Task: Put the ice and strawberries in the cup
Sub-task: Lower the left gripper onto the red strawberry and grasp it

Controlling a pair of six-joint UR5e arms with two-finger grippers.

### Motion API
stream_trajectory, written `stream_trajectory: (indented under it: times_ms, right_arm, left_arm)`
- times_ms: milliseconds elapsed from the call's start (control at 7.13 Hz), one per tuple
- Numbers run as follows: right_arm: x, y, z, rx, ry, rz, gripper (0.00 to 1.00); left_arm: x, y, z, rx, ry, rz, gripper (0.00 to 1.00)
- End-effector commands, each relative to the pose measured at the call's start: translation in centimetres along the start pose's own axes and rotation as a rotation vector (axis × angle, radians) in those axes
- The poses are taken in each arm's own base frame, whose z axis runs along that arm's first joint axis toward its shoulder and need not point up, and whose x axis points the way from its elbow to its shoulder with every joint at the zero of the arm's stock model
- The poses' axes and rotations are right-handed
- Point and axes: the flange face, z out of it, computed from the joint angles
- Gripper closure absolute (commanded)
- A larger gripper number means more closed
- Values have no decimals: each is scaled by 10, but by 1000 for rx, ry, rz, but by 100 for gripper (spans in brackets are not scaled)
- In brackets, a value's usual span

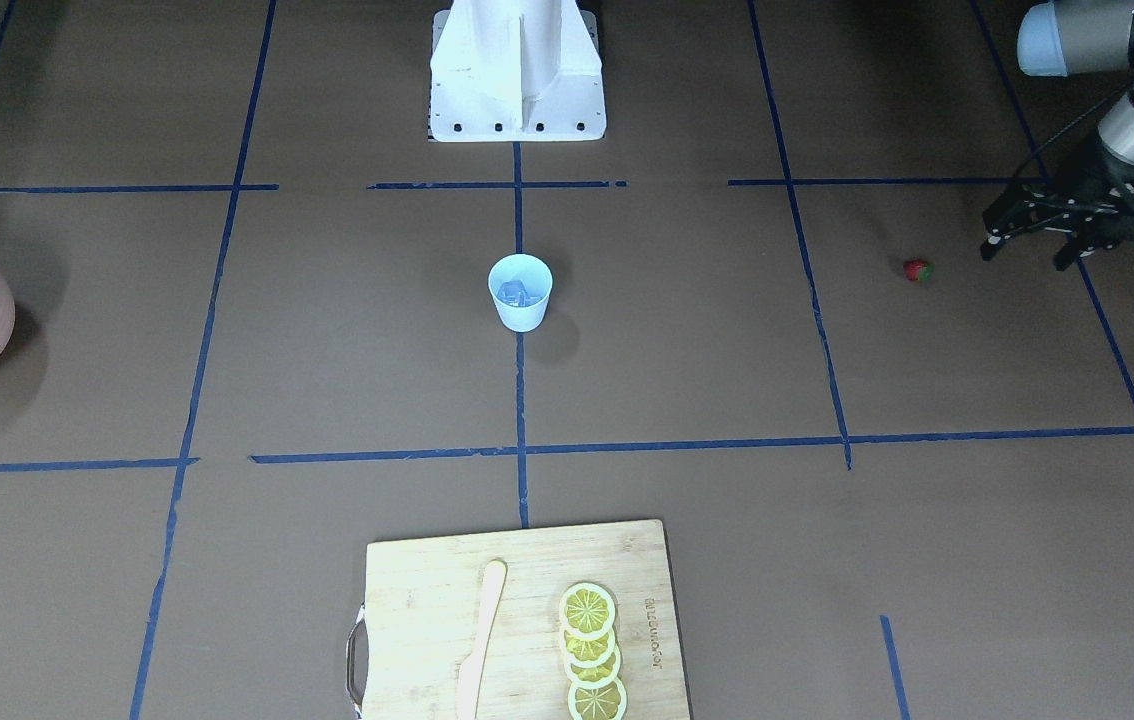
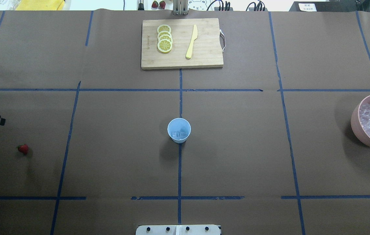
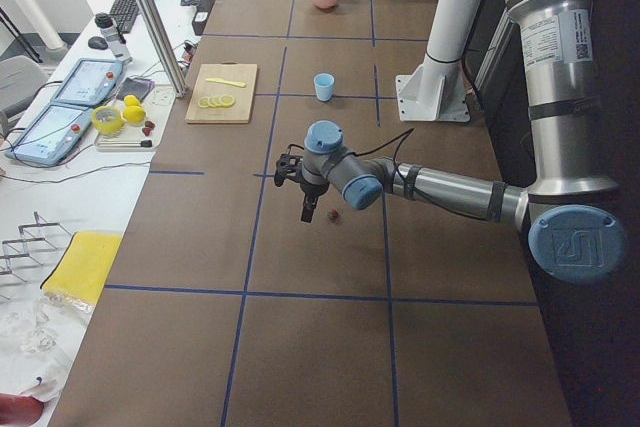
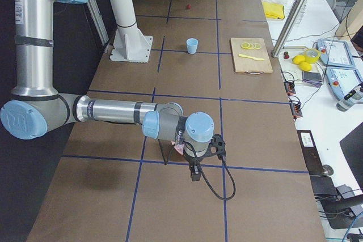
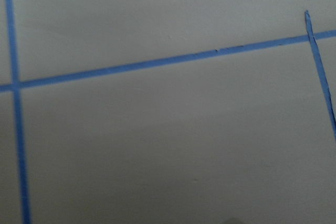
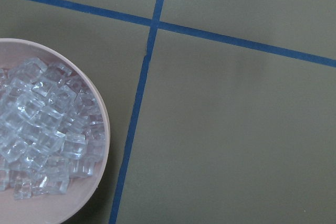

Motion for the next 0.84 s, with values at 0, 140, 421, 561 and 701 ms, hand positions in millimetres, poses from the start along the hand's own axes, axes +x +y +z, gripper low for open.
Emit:
stream_trajectory:
  times_ms: [0,140,421,561,701]
  right_arm:
    - [1,1,1,-2,0,2,1]
    - [1,1,1,-3,1,2,1]
    - [1,2,2,-3,-1,3,1]
    - [2,3,2,-5,1,4,1]
    - [2,4,3,-6,0,5,1]
  left_arm:
    - [43,29,44,26,-12,-19,0]
    - [47,38,58,8,-21,-23,0]
    - [32,51,86,21,-8,-25,0]
    - [32,52,89,35,4,-32,0]
    - [34,54,92,28,5,-27,0]
